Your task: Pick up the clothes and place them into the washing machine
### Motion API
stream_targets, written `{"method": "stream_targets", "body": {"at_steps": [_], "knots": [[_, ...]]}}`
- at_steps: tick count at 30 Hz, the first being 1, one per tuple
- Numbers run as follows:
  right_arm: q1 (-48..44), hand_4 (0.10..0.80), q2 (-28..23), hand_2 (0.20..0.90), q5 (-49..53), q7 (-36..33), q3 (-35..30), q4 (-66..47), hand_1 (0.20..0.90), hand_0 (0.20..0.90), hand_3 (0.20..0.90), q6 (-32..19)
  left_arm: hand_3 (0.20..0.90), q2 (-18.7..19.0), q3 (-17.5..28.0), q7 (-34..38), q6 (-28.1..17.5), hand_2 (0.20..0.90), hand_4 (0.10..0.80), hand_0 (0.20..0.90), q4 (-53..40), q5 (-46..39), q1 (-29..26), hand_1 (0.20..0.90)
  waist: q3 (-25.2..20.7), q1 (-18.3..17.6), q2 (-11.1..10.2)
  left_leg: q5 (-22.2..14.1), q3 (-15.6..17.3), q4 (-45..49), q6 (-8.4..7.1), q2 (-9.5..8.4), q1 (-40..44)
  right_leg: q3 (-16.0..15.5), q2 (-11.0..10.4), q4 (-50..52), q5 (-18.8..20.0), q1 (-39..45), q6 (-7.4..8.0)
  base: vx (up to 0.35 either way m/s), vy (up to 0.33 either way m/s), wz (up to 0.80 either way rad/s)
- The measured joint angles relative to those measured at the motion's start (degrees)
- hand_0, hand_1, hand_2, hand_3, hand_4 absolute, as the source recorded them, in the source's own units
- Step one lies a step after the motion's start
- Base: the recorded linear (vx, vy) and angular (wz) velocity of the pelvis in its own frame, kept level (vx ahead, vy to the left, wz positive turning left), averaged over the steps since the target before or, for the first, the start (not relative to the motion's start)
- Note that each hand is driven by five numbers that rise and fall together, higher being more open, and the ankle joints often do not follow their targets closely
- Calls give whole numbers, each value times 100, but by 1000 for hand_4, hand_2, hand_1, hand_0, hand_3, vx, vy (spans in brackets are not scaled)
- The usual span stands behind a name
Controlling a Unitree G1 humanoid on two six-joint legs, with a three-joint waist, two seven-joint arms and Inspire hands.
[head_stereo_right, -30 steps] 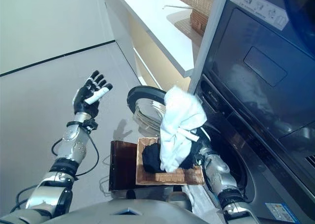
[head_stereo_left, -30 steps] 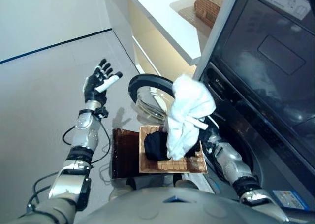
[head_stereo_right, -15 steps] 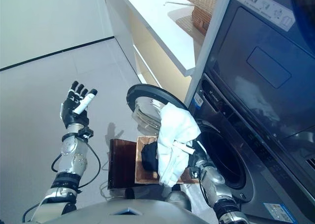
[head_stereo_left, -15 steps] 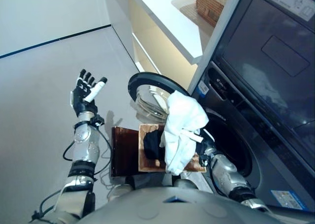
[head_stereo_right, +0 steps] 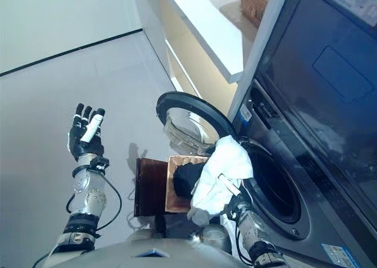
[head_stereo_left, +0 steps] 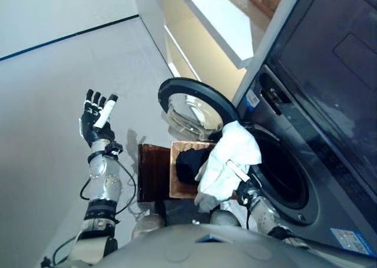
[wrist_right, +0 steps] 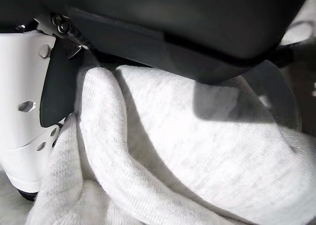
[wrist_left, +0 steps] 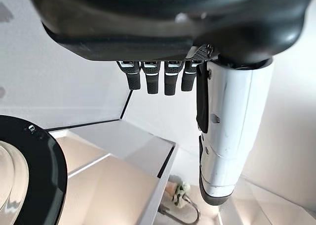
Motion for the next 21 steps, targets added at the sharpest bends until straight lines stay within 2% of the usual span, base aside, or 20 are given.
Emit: {"method": "stream_targets", "body": {"at_steps": [7, 17, 21], "knots": [[-411, 300, 314, 200, 1029, -165, -632, 625, 200, 200, 200, -315, 900, 10, -29, 11, -46, 900, 800, 900, -49, -277, -26, 900, 132, -6, 95, 29, -62, 1, 8, -22, -257, -53, -22, 13, 25, -248, 4, -65, 25, 3], [-1091, 300, 299, 200, 1714, -537, -901, 934, 200, 200, 200, -597, 900, 9, -141, 100, -164, 900, 800, 900, -296, -561, -248, 900, 540, 3, 278, 149, -114, 4, 26, -53, -766, -55, -49, 24, 152, -733, 11, -102, 28, 2], [-1398, 300, 296, 200, 1948, -607, -1074, 963, 200, 200, 200, -770, 900, 21, -319, 133, -273, 900, 800, 900, -580, -596, -339, 900, 765, 2, 353, 189, -125, 3, 59, -105, -948, -53, -85, 25, 183, -911, 35, -46, 34, 2]]}}
